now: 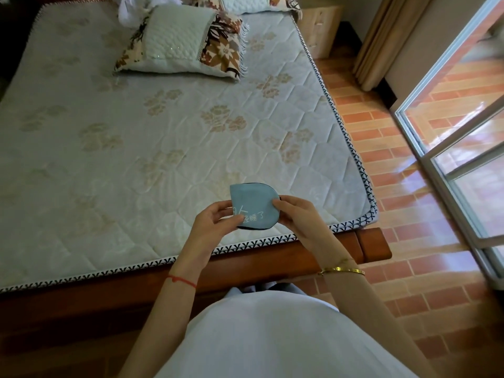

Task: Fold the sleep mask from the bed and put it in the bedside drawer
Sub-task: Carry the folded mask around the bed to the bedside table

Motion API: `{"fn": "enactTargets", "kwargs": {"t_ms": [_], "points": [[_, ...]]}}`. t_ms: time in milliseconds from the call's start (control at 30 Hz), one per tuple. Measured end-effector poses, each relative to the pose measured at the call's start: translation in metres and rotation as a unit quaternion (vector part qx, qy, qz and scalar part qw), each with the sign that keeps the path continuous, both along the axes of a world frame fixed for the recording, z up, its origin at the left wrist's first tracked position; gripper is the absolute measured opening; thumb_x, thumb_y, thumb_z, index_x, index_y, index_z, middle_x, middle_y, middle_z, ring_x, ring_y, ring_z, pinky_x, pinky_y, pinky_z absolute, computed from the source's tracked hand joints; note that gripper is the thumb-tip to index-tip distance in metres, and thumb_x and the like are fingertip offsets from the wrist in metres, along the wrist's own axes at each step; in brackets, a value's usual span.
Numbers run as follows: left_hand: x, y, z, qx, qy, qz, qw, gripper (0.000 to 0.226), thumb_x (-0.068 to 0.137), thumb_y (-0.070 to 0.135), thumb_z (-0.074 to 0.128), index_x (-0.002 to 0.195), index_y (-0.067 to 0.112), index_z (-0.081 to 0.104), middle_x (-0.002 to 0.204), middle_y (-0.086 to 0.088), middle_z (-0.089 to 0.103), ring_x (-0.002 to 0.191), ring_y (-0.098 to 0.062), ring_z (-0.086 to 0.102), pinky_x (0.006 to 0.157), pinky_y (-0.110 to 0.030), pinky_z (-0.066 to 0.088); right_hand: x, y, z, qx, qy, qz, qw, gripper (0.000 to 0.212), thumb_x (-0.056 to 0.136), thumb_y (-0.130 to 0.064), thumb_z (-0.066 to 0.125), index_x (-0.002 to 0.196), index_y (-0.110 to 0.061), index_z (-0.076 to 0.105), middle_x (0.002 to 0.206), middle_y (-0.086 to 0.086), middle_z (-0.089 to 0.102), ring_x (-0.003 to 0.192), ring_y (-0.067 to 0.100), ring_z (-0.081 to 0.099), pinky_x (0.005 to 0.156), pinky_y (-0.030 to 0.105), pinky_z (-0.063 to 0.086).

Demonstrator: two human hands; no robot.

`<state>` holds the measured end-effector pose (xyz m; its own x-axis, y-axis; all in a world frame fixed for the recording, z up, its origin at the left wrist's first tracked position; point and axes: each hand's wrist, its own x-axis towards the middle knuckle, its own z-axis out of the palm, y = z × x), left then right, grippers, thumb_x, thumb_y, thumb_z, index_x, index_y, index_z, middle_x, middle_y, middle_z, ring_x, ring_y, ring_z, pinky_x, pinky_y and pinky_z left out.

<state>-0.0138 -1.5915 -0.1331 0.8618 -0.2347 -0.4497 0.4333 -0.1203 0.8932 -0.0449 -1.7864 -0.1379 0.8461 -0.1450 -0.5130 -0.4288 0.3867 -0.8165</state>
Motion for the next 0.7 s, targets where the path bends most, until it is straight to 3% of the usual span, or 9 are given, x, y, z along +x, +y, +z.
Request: {"fn": "enactTargets", "kwargs": {"t_ms": [133, 333, 533, 600, 700], "points": [[-0.004, -0.004, 0.004, 0.007, -0.005, -0.036, 0.999, 0.041, 0.079, 0.016, 0.074, 0.115, 0.026, 0.06, 0.102, 0.004, 0.071, 0.087, -0.004, 0.071, 0.068, -0.015, 0.054, -0.015, -0.001, 0.007, -0.012, 0.006, -0.031, 0.999, 0.02, 0.089, -0.007, 0.059, 0.106, 0.002, 0.065, 0.096, 0.015, 0.07, 0.082, 0.019, 0.069, 0.067, 0.02, 0.056], [-0.006, -0.016, 0.009, 0.016, -0.012, -0.114, 0.993, 0.044, 0.077, 0.017, 0.076, 0.116, 0.031, 0.059, 0.1, 0.005, 0.071, 0.089, -0.007, 0.071, 0.071, -0.019, 0.055, -0.043, -0.007, 0.015, -0.01, 0.02, -0.084, 0.996, 0.02, 0.091, -0.007, 0.057, 0.108, 0.002, 0.064, 0.093, 0.012, 0.07, 0.078, 0.016, 0.068, 0.064, 0.018, 0.056], [-0.009, -0.036, 0.009, 0.013, 0.0, -0.197, 0.98, 0.048, 0.077, 0.015, 0.075, 0.12, 0.025, 0.059, 0.106, -0.004, 0.072, 0.094, -0.016, 0.071, 0.08, -0.029, 0.057, -0.076, -0.015, 0.016, -0.02, 0.041, -0.158, 0.986, 0.015, 0.09, -0.01, 0.059, 0.101, -0.003, 0.066, 0.102, 0.016, 0.07, 0.092, 0.025, 0.067, 0.088, 0.035, 0.056], [-0.011, -0.044, 0.009, 0.012, 0.002, -0.224, 0.974, 0.046, 0.077, 0.014, 0.075, 0.119, 0.024, 0.059, 0.106, -0.005, 0.072, 0.094, -0.017, 0.072, 0.08, -0.03, 0.058, -0.087, -0.017, 0.016, -0.023, 0.048, -0.188, 0.981, 0.011, 0.09, -0.009, 0.059, 0.097, -0.005, 0.066, 0.099, 0.013, 0.069, 0.088, 0.023, 0.067, 0.082, 0.03, 0.058], [-0.016, -0.057, 0.008, 0.013, 0.003, -0.268, 0.963, 0.049, 0.077, 0.016, 0.075, 0.122, 0.02, 0.059, 0.106, -0.006, 0.073, 0.096, -0.021, 0.071, 0.084, -0.035, 0.058, -0.104, -0.023, 0.015, -0.019, 0.061, -0.239, 0.969, 0.023, 0.089, -0.009, 0.06, 0.109, 0.001, 0.065, 0.103, 0.013, 0.069, 0.088, 0.02, 0.068, 0.077, 0.027, 0.059]]}}
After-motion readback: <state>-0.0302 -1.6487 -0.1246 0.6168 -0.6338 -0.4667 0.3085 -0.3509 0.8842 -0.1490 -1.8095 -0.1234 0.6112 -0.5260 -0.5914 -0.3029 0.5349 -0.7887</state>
